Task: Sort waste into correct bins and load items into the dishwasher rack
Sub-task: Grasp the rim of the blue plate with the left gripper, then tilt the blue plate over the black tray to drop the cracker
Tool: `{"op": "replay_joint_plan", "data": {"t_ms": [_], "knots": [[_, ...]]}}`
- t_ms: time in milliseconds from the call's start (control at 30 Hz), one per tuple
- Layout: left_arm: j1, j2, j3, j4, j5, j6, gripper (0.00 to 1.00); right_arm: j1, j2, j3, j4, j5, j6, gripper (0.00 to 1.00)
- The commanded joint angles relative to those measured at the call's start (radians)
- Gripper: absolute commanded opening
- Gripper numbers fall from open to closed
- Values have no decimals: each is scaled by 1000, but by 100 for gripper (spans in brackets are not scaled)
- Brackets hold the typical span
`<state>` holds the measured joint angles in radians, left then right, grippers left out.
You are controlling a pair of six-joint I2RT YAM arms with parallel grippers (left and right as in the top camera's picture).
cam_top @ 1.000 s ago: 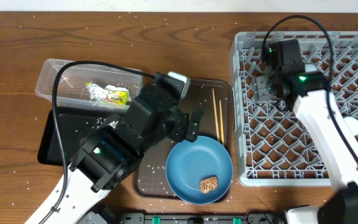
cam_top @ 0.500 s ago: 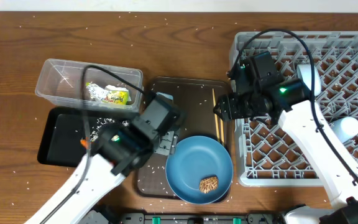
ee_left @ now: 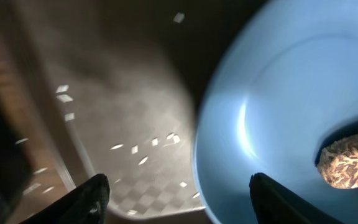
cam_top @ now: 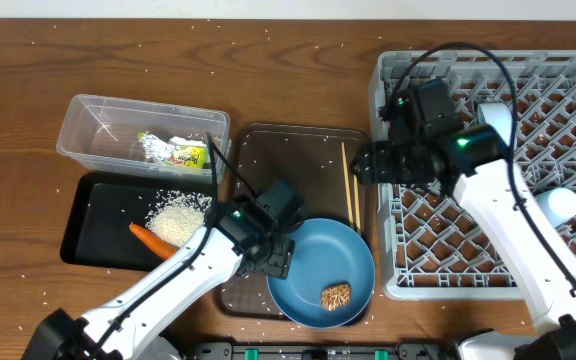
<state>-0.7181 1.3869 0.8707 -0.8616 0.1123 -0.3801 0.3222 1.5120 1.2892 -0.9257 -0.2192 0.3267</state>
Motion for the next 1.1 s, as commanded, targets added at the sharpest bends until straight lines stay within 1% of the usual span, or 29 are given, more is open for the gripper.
{"op": "replay_joint_plan", "data": {"t_ms": [0,67,133,200,233,267,333,400,467,500,633,733,933,1000,1067], "knots": [[2,11,-50,52,97,64,72,-72,6,5,14,-4,30,74],[2,22,-83,95,136,116,72,-104,6,5,17,-44,29,73],[2,35,-111,124,159,157,65,-122,6,5,17,-75,28,73],[2,48,-133,145,154,163,61,-127,6,5,16,-77,28,73],[2,58,-142,157,147,163,56,-127,6,5,14,-77,28,74],[2,66,-145,165,136,163,54,-127,6,5,13,-77,27,73],[2,82,-145,175,104,163,46,-126,6,5,13,-77,27,73],[2,92,-145,183,65,163,33,-126,6,5,13,-77,28,73],[2,93,-145,184,35,162,11,-126,6,5,13,-77,27,73],[2,90,-143,182,32,162,6,-126,6,5,13,-77,26,73],[17,63,-102,128,34,130,6,-127,6,5,13,-76,16,74],[48,18,-35,37,33,109,6,-127,6,5,15,-76,16,73],[172,-101,121,-151,31,101,6,-127,6,5,17,-76,16,74],[232,-137,175,-223,-5,70,7,-127,6,5,17,-76,13,74],[290,-163,228,-304,-89,56,6,-127,6,5,17,-76,9,75]]}}
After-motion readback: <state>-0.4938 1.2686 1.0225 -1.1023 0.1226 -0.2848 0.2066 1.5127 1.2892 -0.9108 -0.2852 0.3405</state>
